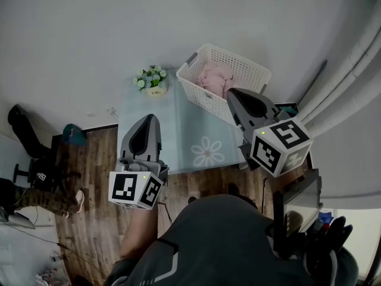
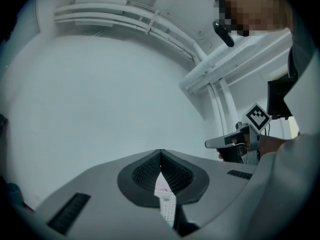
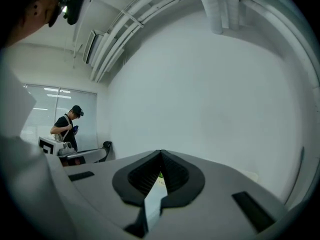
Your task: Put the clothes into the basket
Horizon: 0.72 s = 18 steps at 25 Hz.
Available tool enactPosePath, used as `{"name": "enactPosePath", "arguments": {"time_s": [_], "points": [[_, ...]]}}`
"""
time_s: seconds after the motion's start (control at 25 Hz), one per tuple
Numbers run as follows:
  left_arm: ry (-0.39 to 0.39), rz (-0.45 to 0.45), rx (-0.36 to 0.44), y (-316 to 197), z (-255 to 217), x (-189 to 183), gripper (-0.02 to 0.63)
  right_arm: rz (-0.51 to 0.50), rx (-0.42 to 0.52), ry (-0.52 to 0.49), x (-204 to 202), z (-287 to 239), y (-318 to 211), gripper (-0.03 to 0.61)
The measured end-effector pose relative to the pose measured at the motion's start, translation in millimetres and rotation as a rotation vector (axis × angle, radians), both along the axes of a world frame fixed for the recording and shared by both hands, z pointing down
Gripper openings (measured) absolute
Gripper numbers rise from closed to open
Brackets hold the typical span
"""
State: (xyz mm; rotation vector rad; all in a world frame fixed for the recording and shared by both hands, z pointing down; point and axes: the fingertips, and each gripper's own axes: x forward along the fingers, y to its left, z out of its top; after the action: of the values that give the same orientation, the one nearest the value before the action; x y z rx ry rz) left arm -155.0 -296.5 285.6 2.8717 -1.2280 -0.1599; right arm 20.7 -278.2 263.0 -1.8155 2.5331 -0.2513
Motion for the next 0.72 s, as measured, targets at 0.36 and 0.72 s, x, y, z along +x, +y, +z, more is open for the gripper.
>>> {"name": "enactPosePath", "arguments": {"time_s": [0.36,0.72], "points": [[-0.005,0.016,-0.01,-1.1,-0.3,7.0,0.009,-0.02,0.032,0.022,-1.7,-5.3,0.3,0.012],[-0.006,-0.001,-0.015,-3.0,0.2,8.4,0.009,-0.037,0.047,0.053,-2.3,-6.8,-0.6,0.012]]}}
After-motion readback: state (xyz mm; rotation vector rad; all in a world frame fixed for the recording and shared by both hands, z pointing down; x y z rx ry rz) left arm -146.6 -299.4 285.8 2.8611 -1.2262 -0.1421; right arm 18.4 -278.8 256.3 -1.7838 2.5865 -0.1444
